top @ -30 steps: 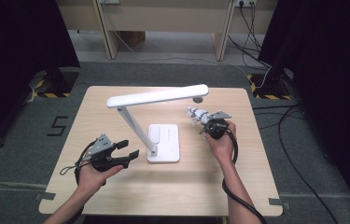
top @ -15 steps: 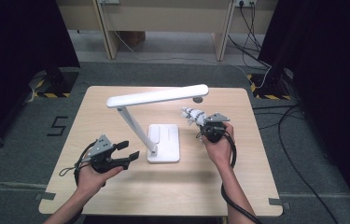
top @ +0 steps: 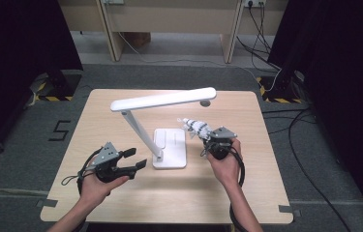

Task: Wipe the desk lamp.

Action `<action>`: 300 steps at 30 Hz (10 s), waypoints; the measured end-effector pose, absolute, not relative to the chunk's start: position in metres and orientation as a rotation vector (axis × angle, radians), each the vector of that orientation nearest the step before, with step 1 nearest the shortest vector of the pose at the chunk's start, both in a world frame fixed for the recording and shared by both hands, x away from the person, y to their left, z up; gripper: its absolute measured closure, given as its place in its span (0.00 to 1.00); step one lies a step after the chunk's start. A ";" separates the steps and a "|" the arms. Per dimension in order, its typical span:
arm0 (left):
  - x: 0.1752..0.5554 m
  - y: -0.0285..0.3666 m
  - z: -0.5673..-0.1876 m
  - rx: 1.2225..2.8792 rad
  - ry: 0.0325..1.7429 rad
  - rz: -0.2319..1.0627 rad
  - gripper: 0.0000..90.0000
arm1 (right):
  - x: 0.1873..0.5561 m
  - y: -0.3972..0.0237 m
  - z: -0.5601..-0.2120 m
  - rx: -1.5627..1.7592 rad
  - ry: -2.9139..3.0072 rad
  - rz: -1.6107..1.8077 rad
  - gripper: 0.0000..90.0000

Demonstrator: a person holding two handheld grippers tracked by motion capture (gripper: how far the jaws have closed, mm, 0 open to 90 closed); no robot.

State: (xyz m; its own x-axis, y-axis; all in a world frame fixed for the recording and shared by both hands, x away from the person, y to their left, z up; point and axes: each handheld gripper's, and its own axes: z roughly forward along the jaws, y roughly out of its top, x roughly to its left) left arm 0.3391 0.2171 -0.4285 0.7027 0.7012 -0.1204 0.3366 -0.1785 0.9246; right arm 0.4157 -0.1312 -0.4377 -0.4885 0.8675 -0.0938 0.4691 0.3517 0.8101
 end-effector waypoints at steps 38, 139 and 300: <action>0.350 0.159 -0.428 1.865 0.645 0.422 0.38 | 0.358 -0.084 -0.444 0.973 2.240 1.070 0.88; 0.360 0.192 -0.430 1.878 0.694 0.392 0.89 | 0.343 -0.090 -0.377 0.868 2.156 1.419 0.56; 0.369 0.245 -0.264 1.630 0.711 1.013 0.88 | 0.424 -0.043 -0.513 1.069 2.286 1.183 0.54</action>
State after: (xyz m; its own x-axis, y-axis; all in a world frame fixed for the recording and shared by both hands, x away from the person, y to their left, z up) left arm 0.3686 0.2452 -0.2642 0.4668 0.8436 0.2655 -0.0362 -0.2818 0.9588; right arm 0.4242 -0.0428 -0.5131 -0.6526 0.7571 0.0307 0.4624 0.3658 0.8077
